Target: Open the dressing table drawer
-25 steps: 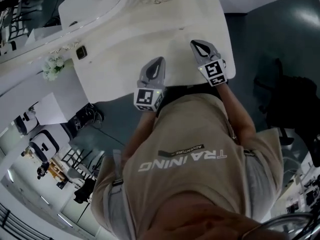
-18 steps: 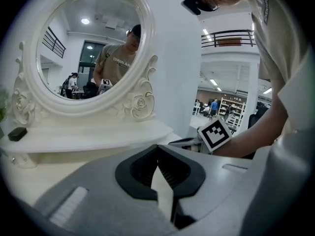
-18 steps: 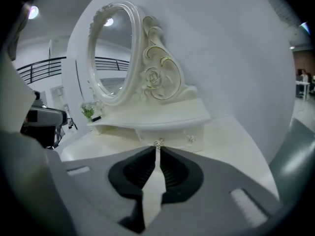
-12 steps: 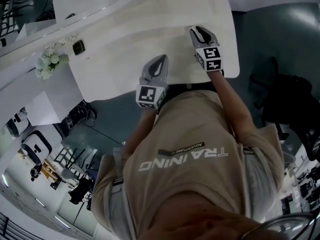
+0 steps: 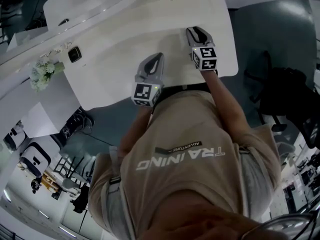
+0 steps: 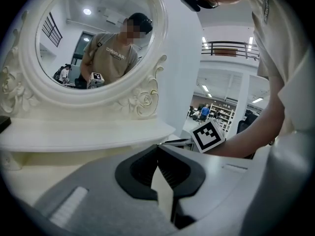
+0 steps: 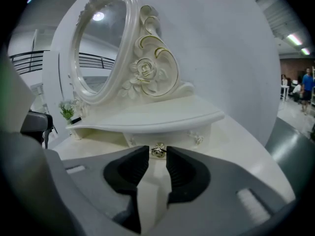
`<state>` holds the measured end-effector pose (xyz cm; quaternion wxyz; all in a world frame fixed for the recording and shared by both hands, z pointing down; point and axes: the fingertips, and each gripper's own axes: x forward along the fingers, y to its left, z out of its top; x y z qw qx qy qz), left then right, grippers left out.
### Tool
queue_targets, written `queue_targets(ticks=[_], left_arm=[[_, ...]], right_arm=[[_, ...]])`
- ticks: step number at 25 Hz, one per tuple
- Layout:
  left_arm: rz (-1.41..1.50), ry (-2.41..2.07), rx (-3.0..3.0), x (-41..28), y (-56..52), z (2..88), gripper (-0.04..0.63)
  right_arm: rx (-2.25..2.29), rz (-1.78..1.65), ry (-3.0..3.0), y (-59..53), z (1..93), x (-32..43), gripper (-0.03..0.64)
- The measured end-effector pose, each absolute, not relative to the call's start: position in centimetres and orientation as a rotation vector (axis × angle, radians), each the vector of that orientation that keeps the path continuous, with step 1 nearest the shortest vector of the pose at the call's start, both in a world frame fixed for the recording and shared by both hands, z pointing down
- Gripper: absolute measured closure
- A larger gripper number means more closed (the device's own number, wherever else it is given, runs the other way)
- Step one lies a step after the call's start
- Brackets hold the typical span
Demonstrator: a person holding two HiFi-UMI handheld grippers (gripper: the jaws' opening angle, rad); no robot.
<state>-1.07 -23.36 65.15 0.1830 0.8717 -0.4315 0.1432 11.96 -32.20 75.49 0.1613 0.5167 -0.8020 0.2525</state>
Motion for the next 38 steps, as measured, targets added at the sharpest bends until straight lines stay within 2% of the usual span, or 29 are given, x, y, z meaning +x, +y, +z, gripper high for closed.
queue_targets(ticks=[11, 25, 38], left_arm=[[0.365, -1.252, 2.464, -4.4, -21.4, 64.0, 0.589], [0.312, -1.142, 2.547, -2.8, -18.3, 63.5, 0.589], [0.301, -1.222, 2.522, -2.8, -16.0, 61.7, 0.589]], right_arm=[[1.567, 0.638, -2.211, -32.8, 76.0, 11.4, 0.515], [1.528, 0.663, -2.184, -28.2, 76.5, 11.3, 0.515], [1.489, 0.667, -2.188, -26.3, 76.2, 11.8, 0.511]])
